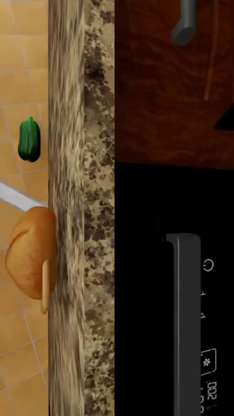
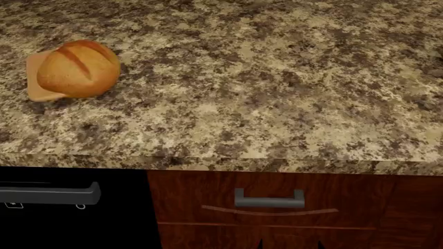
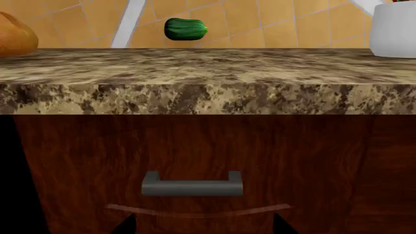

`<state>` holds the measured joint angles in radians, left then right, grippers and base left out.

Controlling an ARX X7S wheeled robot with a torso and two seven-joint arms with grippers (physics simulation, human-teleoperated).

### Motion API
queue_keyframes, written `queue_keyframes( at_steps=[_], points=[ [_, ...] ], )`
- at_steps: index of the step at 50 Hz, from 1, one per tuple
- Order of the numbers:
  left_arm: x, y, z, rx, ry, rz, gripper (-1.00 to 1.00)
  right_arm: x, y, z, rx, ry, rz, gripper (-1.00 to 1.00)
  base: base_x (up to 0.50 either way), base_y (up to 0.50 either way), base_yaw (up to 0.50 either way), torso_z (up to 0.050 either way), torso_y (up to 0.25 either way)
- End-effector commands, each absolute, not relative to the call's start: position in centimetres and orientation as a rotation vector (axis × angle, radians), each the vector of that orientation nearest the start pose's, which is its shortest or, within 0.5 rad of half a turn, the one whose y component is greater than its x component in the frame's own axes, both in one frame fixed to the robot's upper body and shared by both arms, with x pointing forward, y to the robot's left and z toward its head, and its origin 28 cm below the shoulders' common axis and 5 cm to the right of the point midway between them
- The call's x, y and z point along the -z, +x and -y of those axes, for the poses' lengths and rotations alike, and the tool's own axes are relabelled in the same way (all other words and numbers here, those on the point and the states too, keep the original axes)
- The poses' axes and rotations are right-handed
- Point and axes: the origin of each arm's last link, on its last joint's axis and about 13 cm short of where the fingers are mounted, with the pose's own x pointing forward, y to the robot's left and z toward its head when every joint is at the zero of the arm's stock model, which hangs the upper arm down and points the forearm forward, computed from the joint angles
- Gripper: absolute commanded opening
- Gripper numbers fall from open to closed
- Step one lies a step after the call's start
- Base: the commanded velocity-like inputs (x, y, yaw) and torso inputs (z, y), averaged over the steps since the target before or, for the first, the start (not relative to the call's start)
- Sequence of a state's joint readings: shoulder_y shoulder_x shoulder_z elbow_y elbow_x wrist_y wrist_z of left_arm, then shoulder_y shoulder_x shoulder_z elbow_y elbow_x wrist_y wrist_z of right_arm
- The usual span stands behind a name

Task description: Pick up the wedge of cheese and place it on the slice of bread to prepare a simple cheese on bread dish.

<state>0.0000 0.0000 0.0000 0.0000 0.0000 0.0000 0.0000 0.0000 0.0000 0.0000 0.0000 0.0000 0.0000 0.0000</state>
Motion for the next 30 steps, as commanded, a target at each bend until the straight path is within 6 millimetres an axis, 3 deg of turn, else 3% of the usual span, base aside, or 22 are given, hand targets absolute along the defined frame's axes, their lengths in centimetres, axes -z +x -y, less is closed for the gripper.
queue_keyframes(
  at_steps=[1, 21, 22, 30],
  points=[
    [-1.3, 21.0, -20.5, 0.011, 0.0, 0.0, 1.0, -1.6, 21.0, 9.6, 0.0, 0.0, 0.0, 1.0, 0.0, 0.0, 0.0, 0.0, 0.0],
    [-1.8, 20.8, -20.7, 0.049, -0.065, 0.026, 1.0, -1.0, 20.9, 9.6, -0.005, -0.026, 0.018, 1.0, 0.0, 0.0, 0.0, 0.0, 0.0],
    [-2.2, 20.5, -20.8, 0.096, -0.115, 0.106, 1.0, -1.0, 21.0, 9.7, -0.003, -0.039, 0.022, 1.0, 0.0, 0.0, 0.0, 0.05, 0.0],
    [-2.1, 20.4, -20.8, 0.096, -0.112, 0.12, 1.0, -1.1, 20.9, 9.7, 0.001, -0.041, 0.04, 1.0, 0.0, 0.0, 0.0, 0.05, 0.0]
  ],
)
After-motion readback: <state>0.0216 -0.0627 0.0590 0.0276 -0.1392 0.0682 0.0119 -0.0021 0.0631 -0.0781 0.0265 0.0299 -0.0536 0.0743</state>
